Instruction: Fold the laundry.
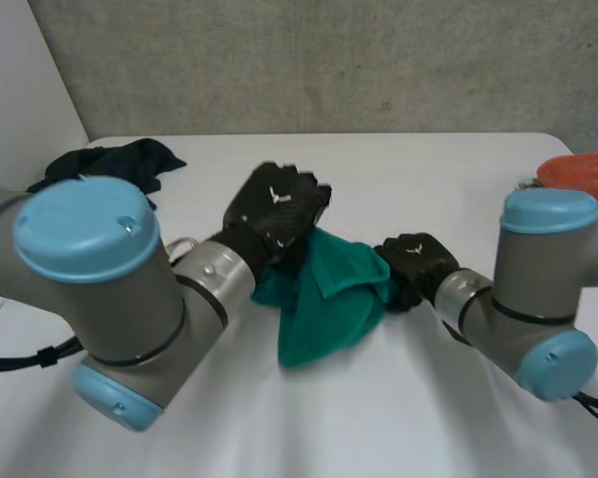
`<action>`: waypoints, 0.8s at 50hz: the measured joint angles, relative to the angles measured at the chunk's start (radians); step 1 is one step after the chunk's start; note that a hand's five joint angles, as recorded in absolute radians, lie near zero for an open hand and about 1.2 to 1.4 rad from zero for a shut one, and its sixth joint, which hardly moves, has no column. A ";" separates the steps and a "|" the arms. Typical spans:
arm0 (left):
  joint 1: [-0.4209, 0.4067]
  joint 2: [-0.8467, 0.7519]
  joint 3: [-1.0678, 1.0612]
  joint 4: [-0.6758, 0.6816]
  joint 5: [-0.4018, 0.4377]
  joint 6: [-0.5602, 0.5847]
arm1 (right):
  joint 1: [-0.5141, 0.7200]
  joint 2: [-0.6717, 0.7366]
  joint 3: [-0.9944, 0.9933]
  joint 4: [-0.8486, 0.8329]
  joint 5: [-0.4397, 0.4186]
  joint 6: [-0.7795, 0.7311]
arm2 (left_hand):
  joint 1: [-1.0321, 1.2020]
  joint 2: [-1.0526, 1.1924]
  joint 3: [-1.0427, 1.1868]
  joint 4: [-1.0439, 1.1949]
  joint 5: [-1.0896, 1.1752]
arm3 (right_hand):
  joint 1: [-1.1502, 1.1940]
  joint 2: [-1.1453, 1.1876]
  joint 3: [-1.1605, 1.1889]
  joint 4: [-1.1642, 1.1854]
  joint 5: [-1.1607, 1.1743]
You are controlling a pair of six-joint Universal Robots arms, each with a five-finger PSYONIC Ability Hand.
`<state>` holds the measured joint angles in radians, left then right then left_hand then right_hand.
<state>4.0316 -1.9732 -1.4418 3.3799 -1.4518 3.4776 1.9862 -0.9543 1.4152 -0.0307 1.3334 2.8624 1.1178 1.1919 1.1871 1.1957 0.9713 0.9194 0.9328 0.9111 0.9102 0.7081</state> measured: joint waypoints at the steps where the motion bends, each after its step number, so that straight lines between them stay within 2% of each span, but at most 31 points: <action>1: 0.001 0.002 0.003 0.000 0.000 -0.002 | 0.001 0.005 -0.009 0.001 0.001 0.004 | 0.000 0.000 0.000 0.000 0.000 | 0.051 0.038 0.038 0.038 0.056; 2: 0.009 0.006 0.020 0.001 0.000 -0.010 | 0.004 0.029 -0.059 0.004 0.013 0.022 | 0.000 0.000 0.002 0.000 0.000 | 0.166 0.181 0.184 0.186 0.199; 3: 0.019 0.008 0.042 0.001 -0.001 -0.014 | 0.005 0.045 -0.105 0.006 0.030 0.028 | 0.000 0.000 0.002 0.000 0.000 | 0.170 0.234 0.243 0.253 0.240; 9: 0.098 0.006 0.181 0.009 -0.020 -0.031 | 0.000 0.065 -0.315 0.007 0.152 -0.021 | 0.000 0.003 0.002 0.004 0.000 | 0.170 0.237 0.259 0.283 0.242; 12: 0.152 0.008 0.271 0.035 -0.066 -0.058 | -0.005 0.036 -0.448 -0.010 0.240 -0.079 | 0.012 0.003 0.002 0.004 0.012 | 0.170 0.237 0.265 0.283 0.258; 16: 0.195 0.025 0.329 0.083 -0.118 -0.113 | -0.007 -0.032 -0.535 -0.075 0.291 -0.114 | 0.012 0.003 0.002 0.004 0.018 | 0.170 0.237 0.270 0.283 0.259; 21: 0.228 0.052 0.311 0.112 -0.144 -0.187 | -0.002 -0.110 -0.545 -0.161 0.260 -0.119 | 0.012 0.003 0.002 0.004 0.018 | 0.170 0.237 0.270 0.284 0.259; 24: 0.243 0.062 0.225 0.107 -0.144 -0.220 | 0.001 -0.141 -0.500 -0.166 0.192 -0.116 | 0.012 0.003 0.002 0.004 0.018 | 0.170 0.237 0.270 0.284 0.263; 29: 0.263 0.063 0.058 0.096 -0.138 -0.231 | -0.001 -0.150 -0.401 -0.082 0.135 -0.114 | 0.013 0.003 0.002 0.004 0.023 | 0.170 0.237 0.270 0.285 0.272; 36: 0.311 0.061 -0.220 0.106 -0.119 -0.217 | -0.009 -0.133 -0.196 0.099 0.116 -0.129 | 0.009 -0.004 -0.002 -0.002 0.019 | 0.170 0.237 0.270 0.285 0.275; 38: 0.319 0.062 -0.280 0.107 -0.107 -0.207 | -0.010 -0.122 -0.137 0.129 0.112 -0.139 | -0.133 -0.182 -0.178 -0.173 -0.126 | 0.170 0.237 0.270 0.285 0.282; 40: 0.322 0.064 -0.310 0.105 -0.098 -0.199 | -0.010 -0.115 -0.108 0.141 0.110 -0.147 | -0.213 -0.244 -0.237 -0.246 -0.196 | 0.050 0.098 0.131 0.145 0.147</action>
<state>4.3532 -1.9091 -1.7520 3.4850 -1.5497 3.2782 1.9766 -1.0698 1.3072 0.1098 1.4433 2.7151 0.9049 0.9480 0.9499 0.9497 0.7758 0.9696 1.0308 1.0422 1.0552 0.8556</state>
